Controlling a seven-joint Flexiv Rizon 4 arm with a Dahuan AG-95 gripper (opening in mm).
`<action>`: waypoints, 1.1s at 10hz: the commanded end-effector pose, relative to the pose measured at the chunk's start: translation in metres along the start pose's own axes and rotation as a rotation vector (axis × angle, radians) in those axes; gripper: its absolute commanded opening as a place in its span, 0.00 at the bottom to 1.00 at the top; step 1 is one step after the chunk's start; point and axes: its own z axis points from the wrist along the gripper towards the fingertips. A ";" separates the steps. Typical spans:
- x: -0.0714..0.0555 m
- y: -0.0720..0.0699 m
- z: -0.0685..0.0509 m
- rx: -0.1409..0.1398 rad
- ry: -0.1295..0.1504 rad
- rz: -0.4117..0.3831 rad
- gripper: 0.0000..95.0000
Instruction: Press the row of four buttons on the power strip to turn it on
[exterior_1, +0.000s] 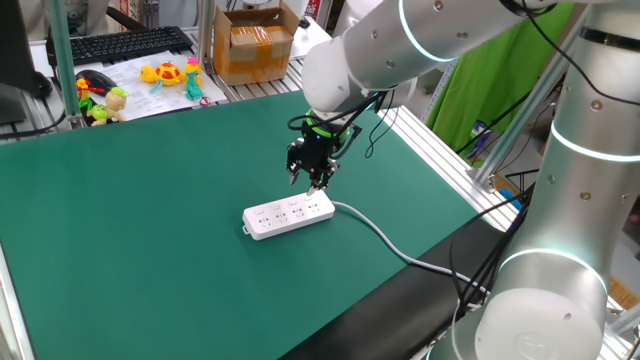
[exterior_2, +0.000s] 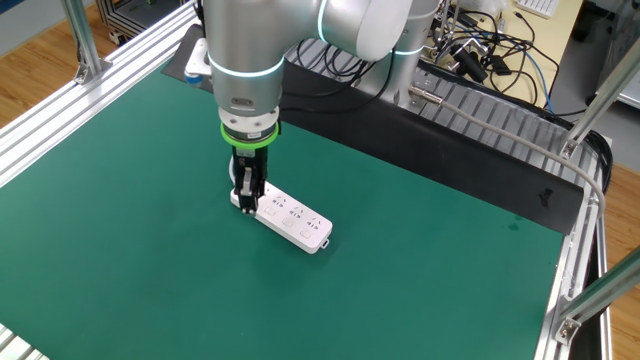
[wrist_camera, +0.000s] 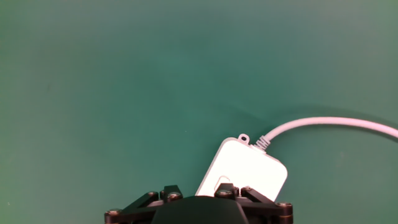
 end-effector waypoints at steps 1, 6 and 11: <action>0.000 0.000 0.000 0.001 -0.006 0.005 0.40; 0.000 0.000 0.000 0.036 -0.005 -0.047 0.20; 0.000 0.000 0.000 0.099 0.086 -0.034 0.40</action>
